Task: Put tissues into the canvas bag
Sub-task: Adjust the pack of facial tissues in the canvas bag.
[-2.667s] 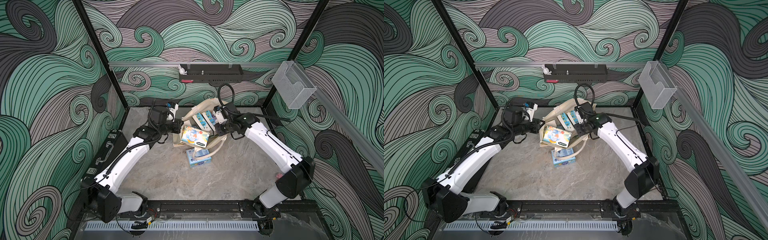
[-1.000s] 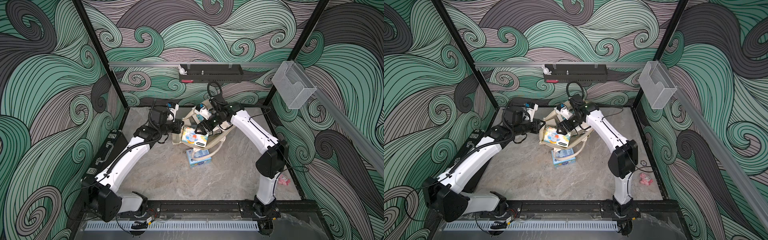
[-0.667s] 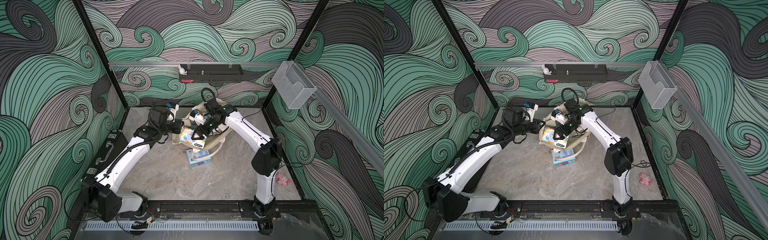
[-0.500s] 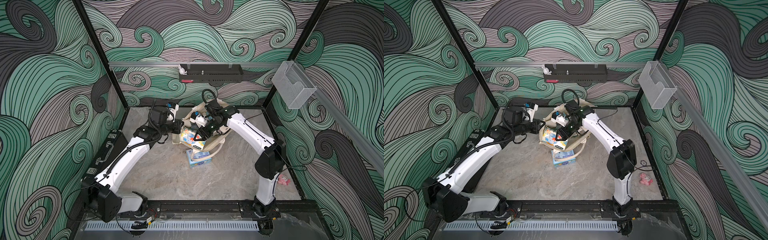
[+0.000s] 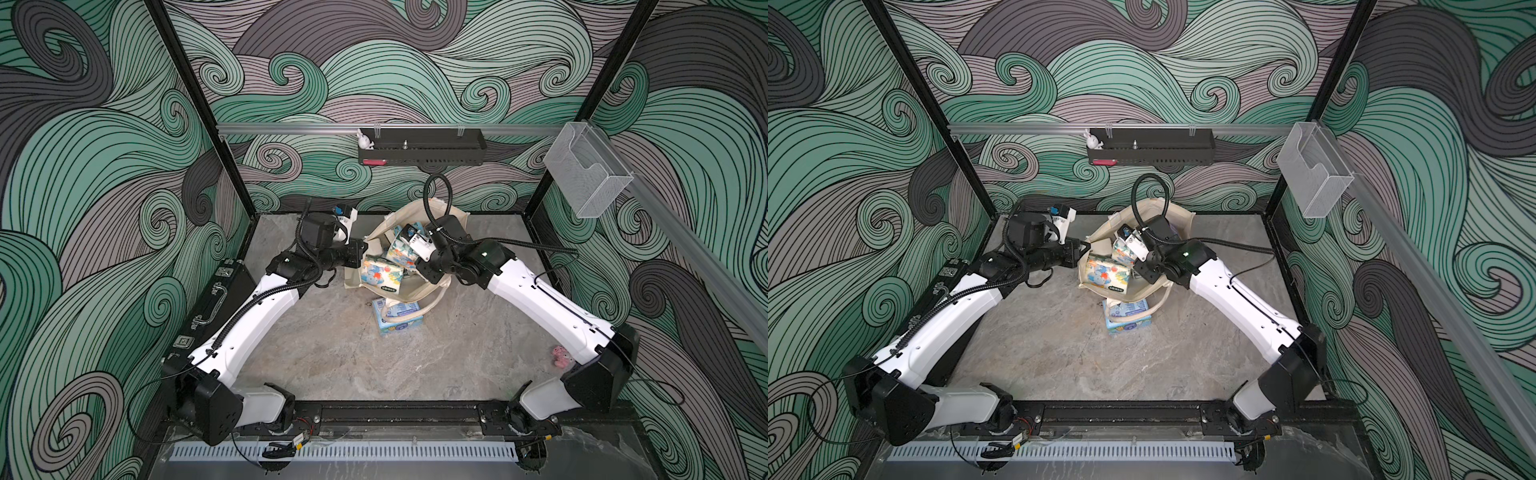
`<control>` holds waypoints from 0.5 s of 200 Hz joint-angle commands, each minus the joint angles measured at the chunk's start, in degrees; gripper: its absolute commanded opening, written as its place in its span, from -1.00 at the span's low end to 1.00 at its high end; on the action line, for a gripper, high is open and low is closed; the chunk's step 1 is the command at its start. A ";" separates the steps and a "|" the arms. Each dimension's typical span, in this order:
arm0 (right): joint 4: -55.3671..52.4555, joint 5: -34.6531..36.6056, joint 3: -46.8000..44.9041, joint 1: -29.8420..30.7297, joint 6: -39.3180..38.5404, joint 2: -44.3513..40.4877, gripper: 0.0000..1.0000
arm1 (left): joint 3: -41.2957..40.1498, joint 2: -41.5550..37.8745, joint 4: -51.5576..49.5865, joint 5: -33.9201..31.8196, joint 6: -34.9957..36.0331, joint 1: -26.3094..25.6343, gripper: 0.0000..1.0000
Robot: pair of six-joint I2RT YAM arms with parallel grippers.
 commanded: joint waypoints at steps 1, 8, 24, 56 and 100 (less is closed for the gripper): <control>6.40 11.79 0.26 -0.04 -0.95 -3.14 -0.33 | 1.93 -1.37 0.15 1.25 1.08 -0.16 -1.00; 5.95 11.63 0.57 -0.04 -1.63 -3.40 -0.33 | 1.84 -1.22 0.20 1.33 1.29 -0.18 -1.00; 5.11 9.64 0.47 0.24 -3.25 -4.03 -0.29 | 1.83 -0.96 0.11 1.35 1.42 -0.14 -1.00; 5.69 0.34 -1.17 1.75 -4.99 -4.90 -0.25 | 1.87 -0.26 0.38 1.82 1.58 -0.15 -1.00; 6.43 4.97 1.63 5.42 -5.99 1.63 -0.27 | 1.94 -0.12 0.30 1.69 1.67 -0.10 -1.00</control>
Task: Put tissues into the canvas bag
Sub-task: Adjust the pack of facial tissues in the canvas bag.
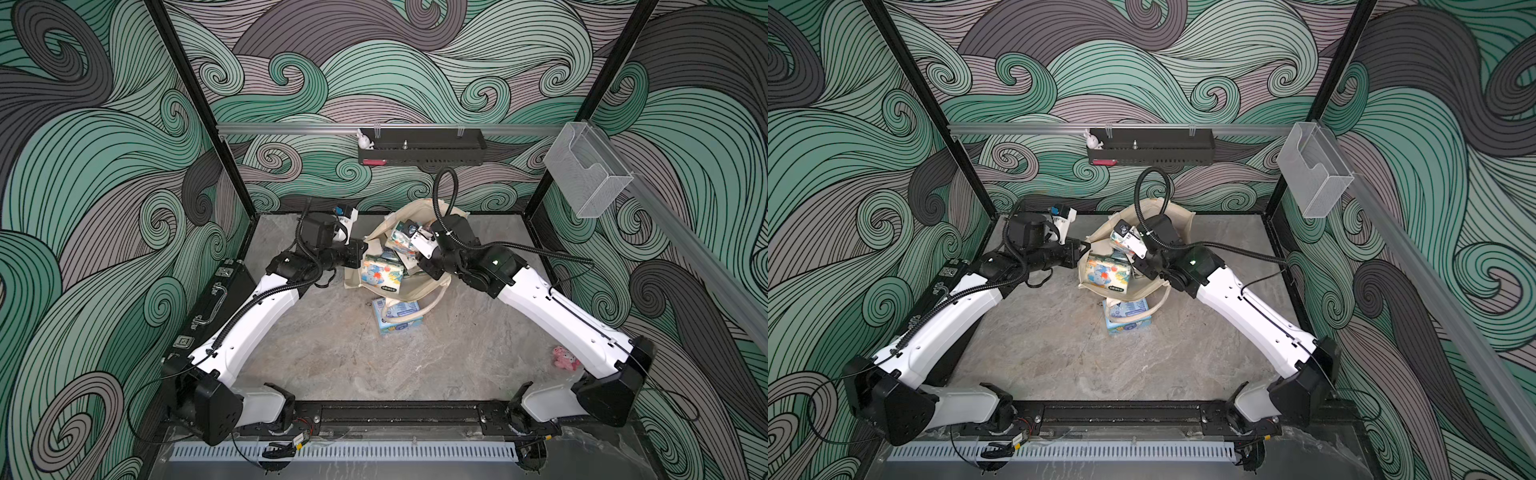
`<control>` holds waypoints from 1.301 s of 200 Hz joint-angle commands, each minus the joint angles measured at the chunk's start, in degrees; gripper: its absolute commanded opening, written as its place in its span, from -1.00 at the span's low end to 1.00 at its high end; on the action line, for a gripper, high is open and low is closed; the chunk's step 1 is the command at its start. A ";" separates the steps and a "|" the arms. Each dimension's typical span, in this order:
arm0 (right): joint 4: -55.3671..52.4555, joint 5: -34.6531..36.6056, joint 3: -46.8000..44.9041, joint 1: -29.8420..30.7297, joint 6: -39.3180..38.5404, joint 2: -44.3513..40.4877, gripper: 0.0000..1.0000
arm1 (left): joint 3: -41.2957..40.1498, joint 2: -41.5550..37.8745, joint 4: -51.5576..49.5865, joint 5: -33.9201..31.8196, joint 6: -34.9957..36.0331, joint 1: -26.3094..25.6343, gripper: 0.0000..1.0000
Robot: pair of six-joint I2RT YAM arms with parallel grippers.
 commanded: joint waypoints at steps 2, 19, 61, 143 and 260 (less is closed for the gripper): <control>2.17 2.44 1.90 1.59 -1.40 3.94 -0.28 | 1.90 -0.18 0.28 1.67 0.78 -0.16 -1.00; 3.86 3.39 3.15 1.87 -0.46 6.40 -0.37 | 1.99 -0.22 0.33 1.98 0.70 -0.10 -1.00; 10.56 3.06 5.35 2.87 2.59 12.54 -0.43 | 2.14 -0.08 0.54 3.16 0.20 -0.18 -1.00; 17.40 -2.04 5.13 4.09 8.04 20.18 -0.39 | 2.18 -0.17 0.67 3.87 -0.12 -0.18 -1.00; 10.89 -22.54 8.78 3.39 15.14 24.20 0.33 | 2.18 -0.54 0.64 3.72 -0.38 0.04 -1.00</control>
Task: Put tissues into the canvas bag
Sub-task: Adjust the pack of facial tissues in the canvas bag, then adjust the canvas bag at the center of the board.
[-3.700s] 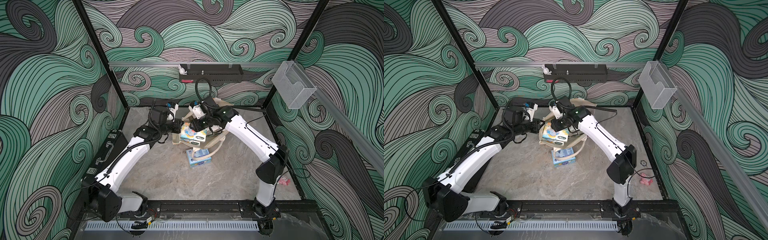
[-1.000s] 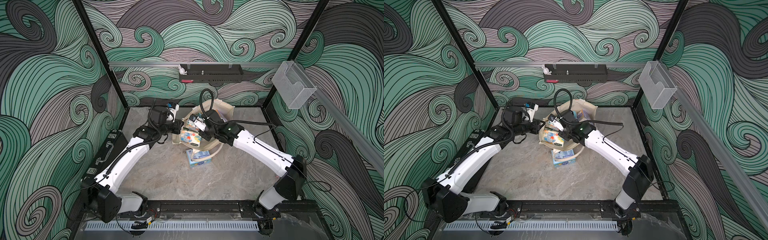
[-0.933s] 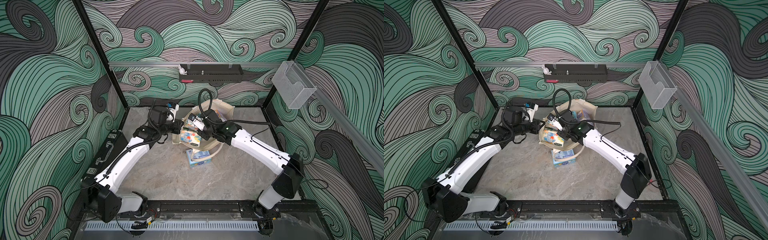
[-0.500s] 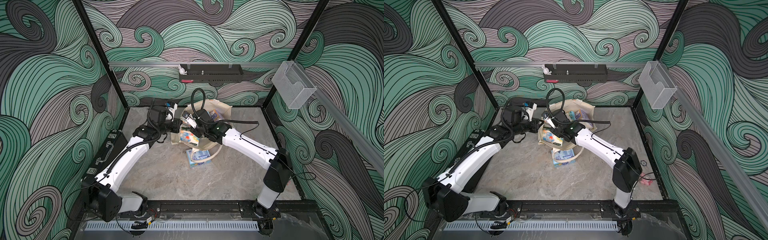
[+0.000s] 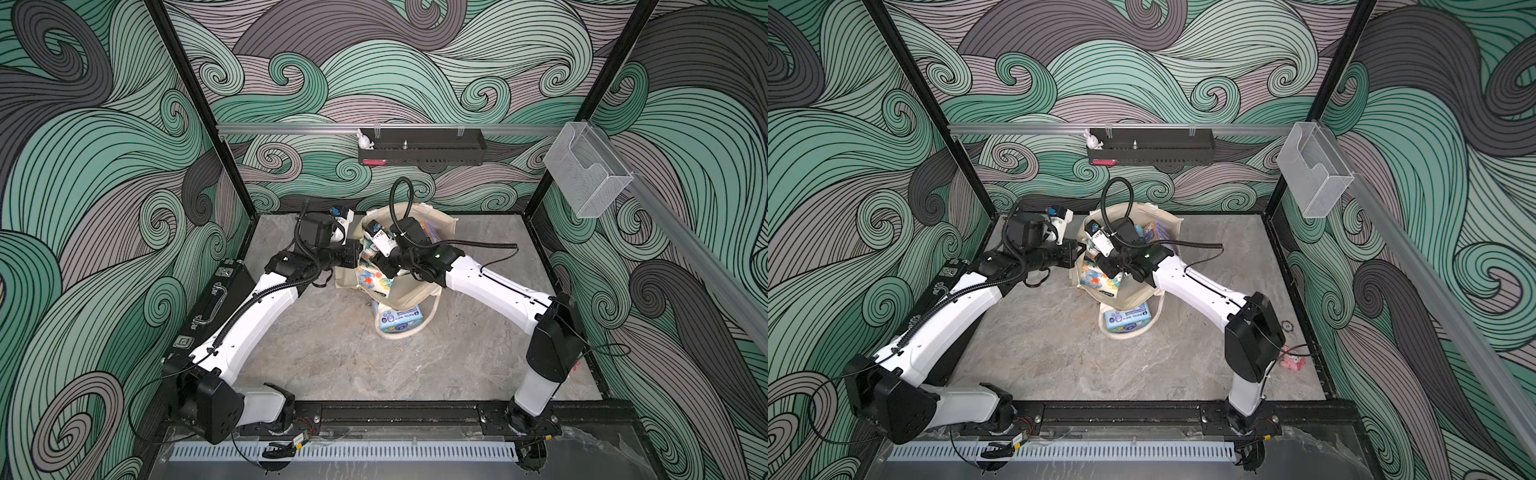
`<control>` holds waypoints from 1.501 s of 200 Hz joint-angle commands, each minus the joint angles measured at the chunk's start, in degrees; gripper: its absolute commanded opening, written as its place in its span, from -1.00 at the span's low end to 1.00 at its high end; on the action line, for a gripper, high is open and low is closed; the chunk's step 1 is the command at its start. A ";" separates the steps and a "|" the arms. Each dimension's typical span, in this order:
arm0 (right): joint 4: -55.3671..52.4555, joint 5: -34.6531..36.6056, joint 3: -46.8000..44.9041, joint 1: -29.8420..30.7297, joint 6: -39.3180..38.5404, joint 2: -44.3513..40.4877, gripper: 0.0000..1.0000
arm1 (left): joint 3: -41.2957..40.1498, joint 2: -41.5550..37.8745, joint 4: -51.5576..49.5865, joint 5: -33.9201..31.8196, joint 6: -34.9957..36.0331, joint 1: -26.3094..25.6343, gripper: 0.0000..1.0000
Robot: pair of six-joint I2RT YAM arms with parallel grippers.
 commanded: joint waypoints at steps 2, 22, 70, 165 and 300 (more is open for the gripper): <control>-6.47 -5.01 5.36 1.71 1.23 6.04 0.36 | 2.20 -1.00 2.69 5.01 -0.28 -1.07 -1.00; -9.07 -1.71 5.53 1.19 1.67 4.06 0.52 | 2.09 -1.19 2.59 4.58 -0.24 -1.06 -1.00; -15.76 8.45 1.77 -0.09 2.34 -15.44 0.78 | 2.41 -1.01 2.02 3.20 -2.22 0.03 -1.00; -28.70 5.48 -5.56 -19.37 17.03 -23.53 0.53 | 2.09 -0.66 3.18 5.56 -4.96 3.28 -1.00; -28.42 -1.92 -2.73 -22.31 19.15 -24.11 -1.00 | 12.08 4.77 -4.65 4.39 -5.56 3.78 -1.00</control>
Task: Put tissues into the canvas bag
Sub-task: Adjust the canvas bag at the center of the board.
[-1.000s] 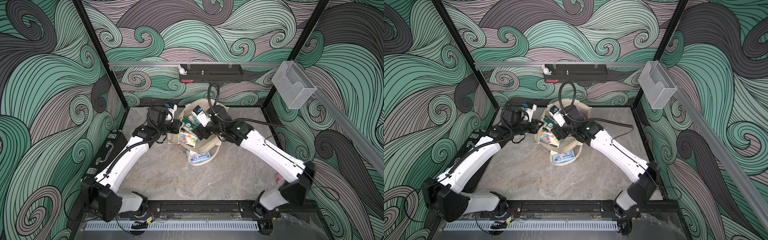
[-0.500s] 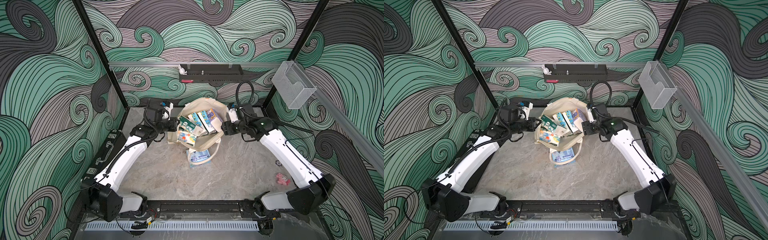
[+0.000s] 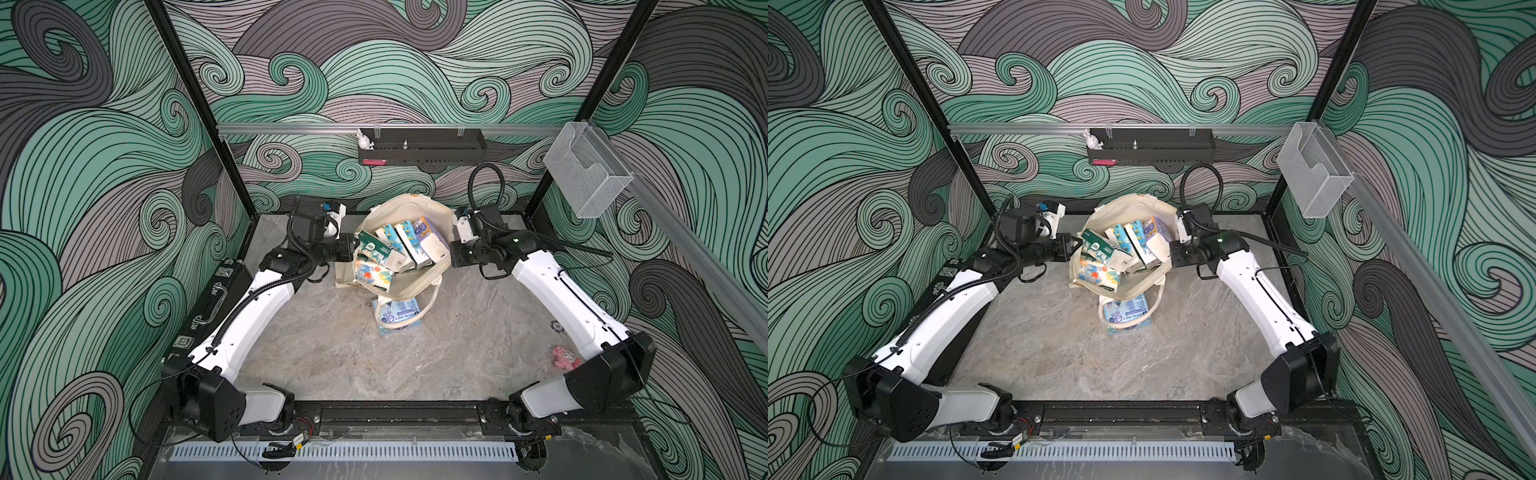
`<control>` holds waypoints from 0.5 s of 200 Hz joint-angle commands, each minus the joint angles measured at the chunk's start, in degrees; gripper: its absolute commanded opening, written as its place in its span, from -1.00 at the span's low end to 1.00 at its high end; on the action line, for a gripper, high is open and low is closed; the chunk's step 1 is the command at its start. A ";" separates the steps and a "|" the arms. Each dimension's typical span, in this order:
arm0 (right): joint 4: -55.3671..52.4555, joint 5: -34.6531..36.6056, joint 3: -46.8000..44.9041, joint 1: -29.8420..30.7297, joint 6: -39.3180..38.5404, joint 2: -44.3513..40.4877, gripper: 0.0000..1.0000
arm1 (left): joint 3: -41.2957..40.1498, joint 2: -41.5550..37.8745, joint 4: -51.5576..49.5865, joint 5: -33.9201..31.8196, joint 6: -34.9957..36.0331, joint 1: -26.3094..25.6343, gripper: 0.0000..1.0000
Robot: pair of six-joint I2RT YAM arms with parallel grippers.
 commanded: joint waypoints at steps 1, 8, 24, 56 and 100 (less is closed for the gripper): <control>-1.79 -4.76 2.58 -0.23 0.84 -6.03 -1.00 | 9.13 3.46 -3.74 0.96 -1.38 0.39 -1.00; -2.36 -5.86 3.10 -0.24 1.26 -6.98 -1.00 | 11.64 4.92 -5.45 1.04 -1.81 0.83 -1.00; -3.15 -8.16 3.87 -0.44 2.44 -8.61 -1.00 | 16.49 9.02 -7.71 1.19 -3.39 1.50 -0.98; -3.33 -8.23 2.60 -1.25 2.10 -9.50 -1.00 | 22.67 15.46 -9.49 3.52 -5.31 2.77 -1.00; -2.86 -9.41 1.23 -3.22 2.21 -9.50 -0.72 | 28.58 20.29 -11.75 5.97 -6.20 4.98 -0.97</control>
